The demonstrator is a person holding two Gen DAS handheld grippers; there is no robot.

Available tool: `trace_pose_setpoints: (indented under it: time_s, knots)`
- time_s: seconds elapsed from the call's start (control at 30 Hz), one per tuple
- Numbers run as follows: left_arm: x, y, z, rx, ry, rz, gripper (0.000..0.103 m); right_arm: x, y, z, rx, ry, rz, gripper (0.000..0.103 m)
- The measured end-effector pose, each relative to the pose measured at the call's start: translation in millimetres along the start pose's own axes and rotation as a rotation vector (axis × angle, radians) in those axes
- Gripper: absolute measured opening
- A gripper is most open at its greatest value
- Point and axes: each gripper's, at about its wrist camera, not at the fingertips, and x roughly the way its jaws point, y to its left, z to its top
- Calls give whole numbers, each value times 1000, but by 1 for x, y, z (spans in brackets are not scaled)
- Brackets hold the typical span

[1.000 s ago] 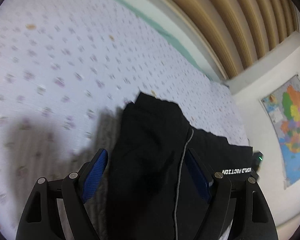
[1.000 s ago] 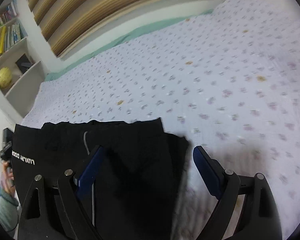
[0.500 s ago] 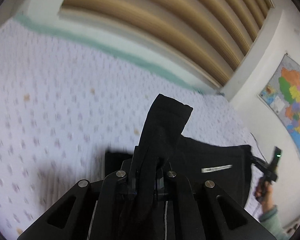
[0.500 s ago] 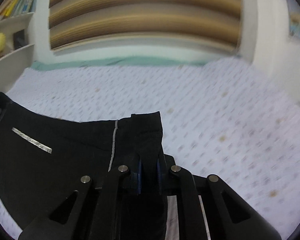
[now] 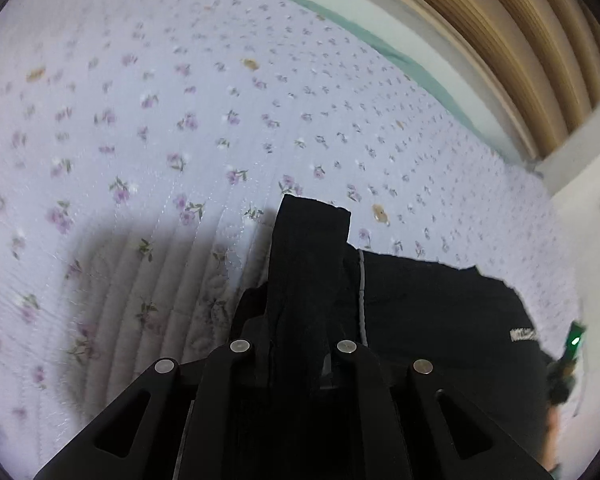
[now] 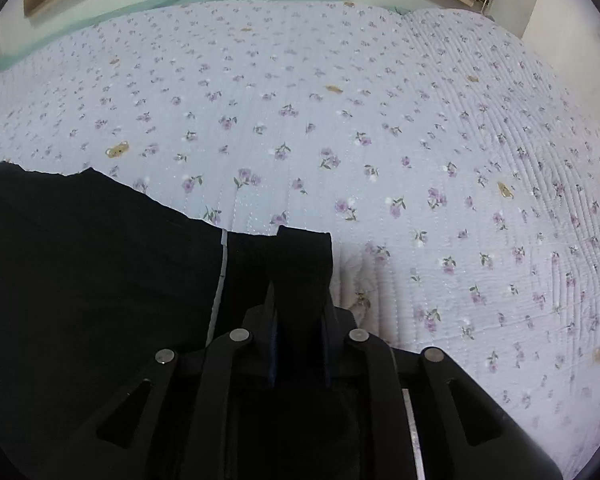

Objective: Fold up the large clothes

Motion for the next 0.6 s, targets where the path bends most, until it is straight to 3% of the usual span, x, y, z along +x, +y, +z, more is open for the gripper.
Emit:
trace_pose_setpoints:
  time_s: [0.13, 0.23, 0.3, 0.33, 0.4, 0.47, 0.53, 0.6]
  knots:
    - [-2, 6, -2, -10, 3, -57, 15, 7, -13, -4, 49, -12, 82, 27]
    - [-16, 12, -4, -45, 8, -130, 17, -7, -45, -13, 166, -40, 333, 31]
    - [-43, 11, -3, -31, -18, -143, 25, -36, -68, -23, 238, -111, 475, 41]
    - [-62, 7, -4, 2, -50, -141, 29, -51, -76, -27, 251, -150, 503, 45]
    - [-99, -1, -4, 55, -117, -125, 53, -97, -86, -35, 251, -243, 540, 70]
    - [-137, -16, -7, 94, -199, -117, 66, -148, -85, -43, 219, -336, 574, 88]
    - [-171, -35, -18, 133, -266, -142, 70, -191, -71, -50, 159, -392, 594, 93]
    - [-185, -62, -35, 163, -264, -141, 71, -224, -45, -55, 92, -383, 604, 93]
